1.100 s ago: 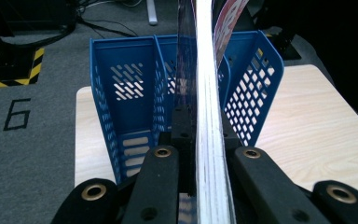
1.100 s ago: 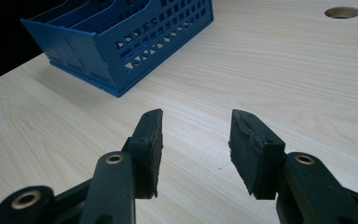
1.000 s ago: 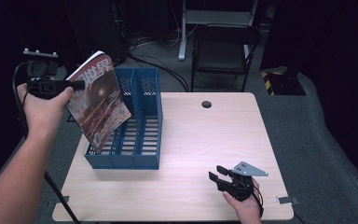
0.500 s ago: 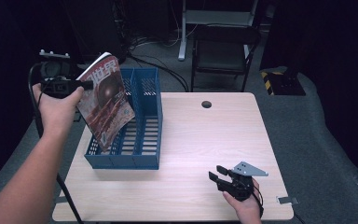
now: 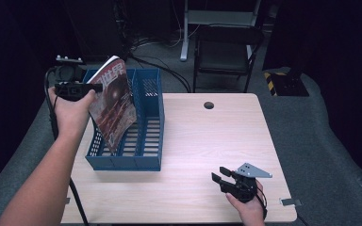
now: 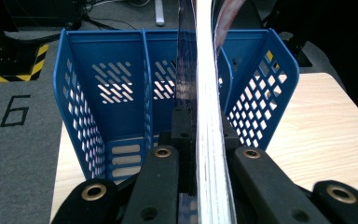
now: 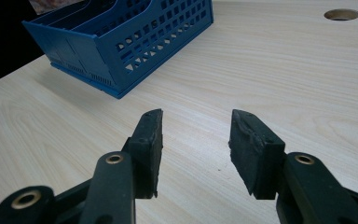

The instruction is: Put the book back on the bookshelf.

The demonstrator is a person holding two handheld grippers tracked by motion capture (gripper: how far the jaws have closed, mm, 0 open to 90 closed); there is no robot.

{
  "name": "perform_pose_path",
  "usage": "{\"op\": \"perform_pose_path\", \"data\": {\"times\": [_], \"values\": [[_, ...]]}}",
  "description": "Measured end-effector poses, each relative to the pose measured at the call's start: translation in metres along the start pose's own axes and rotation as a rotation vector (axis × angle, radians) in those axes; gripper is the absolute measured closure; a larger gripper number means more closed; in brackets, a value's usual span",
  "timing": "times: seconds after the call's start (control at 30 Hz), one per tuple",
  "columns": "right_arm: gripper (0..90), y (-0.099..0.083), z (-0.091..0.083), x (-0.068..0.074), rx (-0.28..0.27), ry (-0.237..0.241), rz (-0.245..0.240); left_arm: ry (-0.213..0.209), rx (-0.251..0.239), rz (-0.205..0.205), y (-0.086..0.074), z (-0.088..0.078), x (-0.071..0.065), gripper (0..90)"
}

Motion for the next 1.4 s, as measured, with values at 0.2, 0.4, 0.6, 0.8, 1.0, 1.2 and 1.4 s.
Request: {"op": "perform_pose_path", "data": {"times": [0.2,0.4,0.6,0.8,1.0,1.2,1.4], "values": [[54.2,0.0,-0.001,0.0,-0.001,0.003,0.006,0.012,0.001,-0.016,-0.004,0.009,0.002,83.9],[54.2,0.0,0.0,0.0,0.0,0.002,0.001,0.026,0.007,-0.028,-0.009,0.019,0.007,83.9],[54.2,0.0,0.0,0.001,0.006,0.003,0.001,0.031,0.014,-0.039,-0.016,0.029,0.01,83.9],[54.2,0.0,0.0,0.0,-0.001,0.001,0.001,0.029,0.019,-0.042,-0.024,0.038,0.011,83.9],[54.2,-0.001,0.001,0.001,0.008,0.005,-0.002,0.028,0.023,-0.042,-0.031,0.047,0.01,83.9],[54.2,0.0,0.001,0.0,0.003,0.005,-0.003,0.03,0.035,-0.04,-0.039,0.055,0.011,83.9],[54.2,0.0,0.001,0.0,0.003,0.005,-0.001,0.03,0.056,-0.047,-0.048,0.062,0.011,83.9]]}}
Point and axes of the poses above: each handheld gripper's, and its own axes: z roughly forward along the jaws, y roughly out of its top, x roughly to its left, the point moved 7 cm from there along z, roughly forward along the jaws, and after that the axes turned 1 degree about x, right-handed, at the moved point
